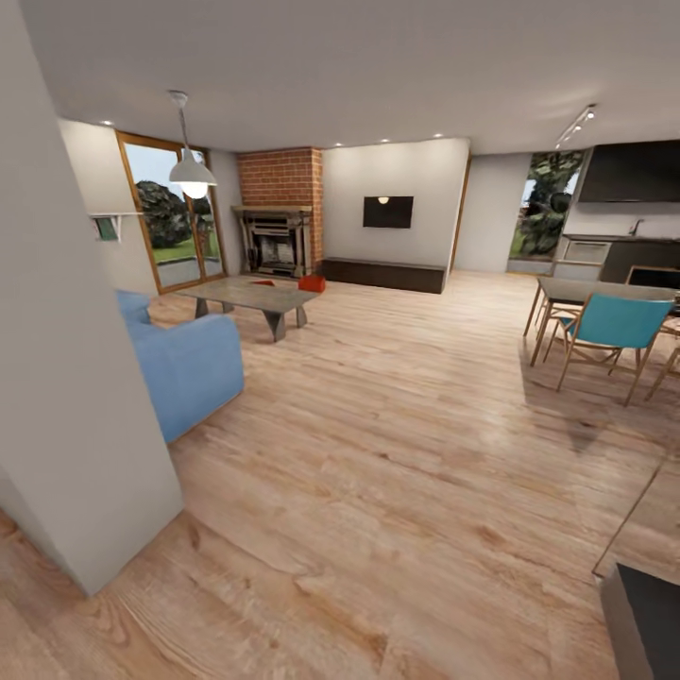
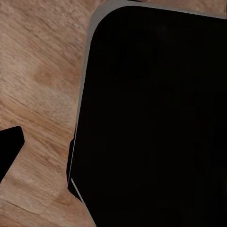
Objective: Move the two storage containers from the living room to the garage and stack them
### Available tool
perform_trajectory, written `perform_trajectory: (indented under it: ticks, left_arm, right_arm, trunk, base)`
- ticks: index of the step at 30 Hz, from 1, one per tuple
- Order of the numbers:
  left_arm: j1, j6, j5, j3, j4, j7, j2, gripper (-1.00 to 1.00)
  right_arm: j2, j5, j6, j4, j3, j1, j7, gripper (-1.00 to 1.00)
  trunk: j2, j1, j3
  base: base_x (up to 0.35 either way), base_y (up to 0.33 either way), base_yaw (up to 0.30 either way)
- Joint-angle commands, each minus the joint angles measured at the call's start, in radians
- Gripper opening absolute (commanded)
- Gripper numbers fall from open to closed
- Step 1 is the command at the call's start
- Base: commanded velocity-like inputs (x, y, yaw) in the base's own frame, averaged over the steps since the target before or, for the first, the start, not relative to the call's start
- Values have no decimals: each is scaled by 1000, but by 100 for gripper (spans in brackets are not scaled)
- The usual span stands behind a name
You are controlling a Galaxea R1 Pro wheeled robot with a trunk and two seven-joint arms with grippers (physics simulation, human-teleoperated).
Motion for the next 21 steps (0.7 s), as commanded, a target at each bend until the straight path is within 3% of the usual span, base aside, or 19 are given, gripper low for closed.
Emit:
perform_trajectory:
  ticks: [1,10,21]
  left_arm:
    - [0,-3,5,1,0,0,0,100]
    - [0,-2,5,1,0,1,0,100]
    - [0,-3,5,1,0,-1,0,100]
  right_arm:
    - [1,-8,-5,3,8,-1,0,100]
    - [1,-8,-3,3,8,-1,0,100]
    - [1,-6,0,3,8,-1,0,100]
  trunk:
    - [0,1,-1]
    - [0,1,-1]
    - [0,1,-1]
  base:
    - [322,0,-250]
    - [321,0,-241]
    - [322,0,-23]
